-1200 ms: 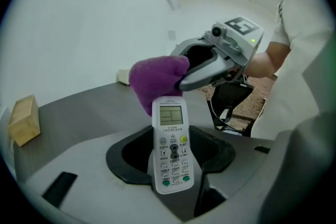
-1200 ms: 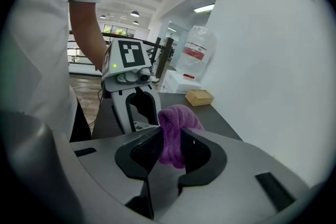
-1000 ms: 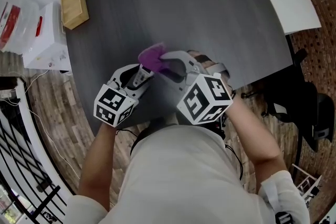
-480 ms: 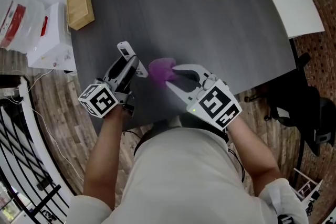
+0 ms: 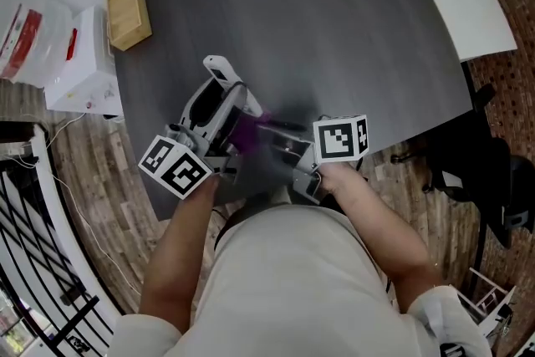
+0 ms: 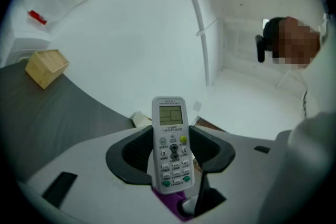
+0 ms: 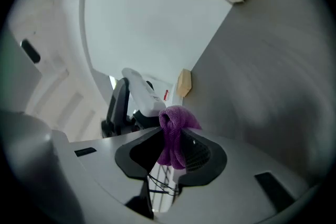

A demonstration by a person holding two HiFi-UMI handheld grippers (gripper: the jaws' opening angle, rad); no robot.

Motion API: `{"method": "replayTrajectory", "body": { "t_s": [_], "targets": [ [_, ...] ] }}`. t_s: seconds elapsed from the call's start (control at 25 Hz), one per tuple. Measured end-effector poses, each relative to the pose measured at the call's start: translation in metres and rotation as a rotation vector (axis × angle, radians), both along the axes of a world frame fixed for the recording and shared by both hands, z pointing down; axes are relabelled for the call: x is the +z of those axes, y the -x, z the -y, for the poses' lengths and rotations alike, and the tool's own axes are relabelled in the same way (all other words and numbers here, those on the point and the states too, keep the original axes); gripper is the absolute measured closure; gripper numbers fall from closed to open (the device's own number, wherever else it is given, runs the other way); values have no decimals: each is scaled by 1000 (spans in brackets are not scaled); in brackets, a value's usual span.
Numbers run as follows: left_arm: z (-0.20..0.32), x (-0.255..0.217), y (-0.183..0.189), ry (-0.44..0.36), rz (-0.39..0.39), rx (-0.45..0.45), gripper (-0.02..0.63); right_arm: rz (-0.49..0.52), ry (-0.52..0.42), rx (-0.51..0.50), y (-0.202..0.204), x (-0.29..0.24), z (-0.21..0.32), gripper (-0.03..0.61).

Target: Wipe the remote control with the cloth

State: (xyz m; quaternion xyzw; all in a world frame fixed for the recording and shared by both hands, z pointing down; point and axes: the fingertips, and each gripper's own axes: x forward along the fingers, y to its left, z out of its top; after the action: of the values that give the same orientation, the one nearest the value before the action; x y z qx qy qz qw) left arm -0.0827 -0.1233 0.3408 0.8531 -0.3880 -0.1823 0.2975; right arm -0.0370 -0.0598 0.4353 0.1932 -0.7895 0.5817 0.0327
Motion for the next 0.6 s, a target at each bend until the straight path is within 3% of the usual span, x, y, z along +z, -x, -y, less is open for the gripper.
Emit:
{"method": "replayTrajectory", "body": {
  "t_s": [0.12,0.4,0.52,0.6],
  "targets": [
    [-3,6,-9,-1,94,27,396,76,75,33,1,2,0,472],
    [-1,37,4,83,220,9,397,64,147,108,-30,11,0,472],
    [-3,59,12,162,250,12,397,52,109,146,-50,2,12,472],
    [-7,81,18,243,276,19,397,38,25,155,-62,-12,23,472]
  ]
}}
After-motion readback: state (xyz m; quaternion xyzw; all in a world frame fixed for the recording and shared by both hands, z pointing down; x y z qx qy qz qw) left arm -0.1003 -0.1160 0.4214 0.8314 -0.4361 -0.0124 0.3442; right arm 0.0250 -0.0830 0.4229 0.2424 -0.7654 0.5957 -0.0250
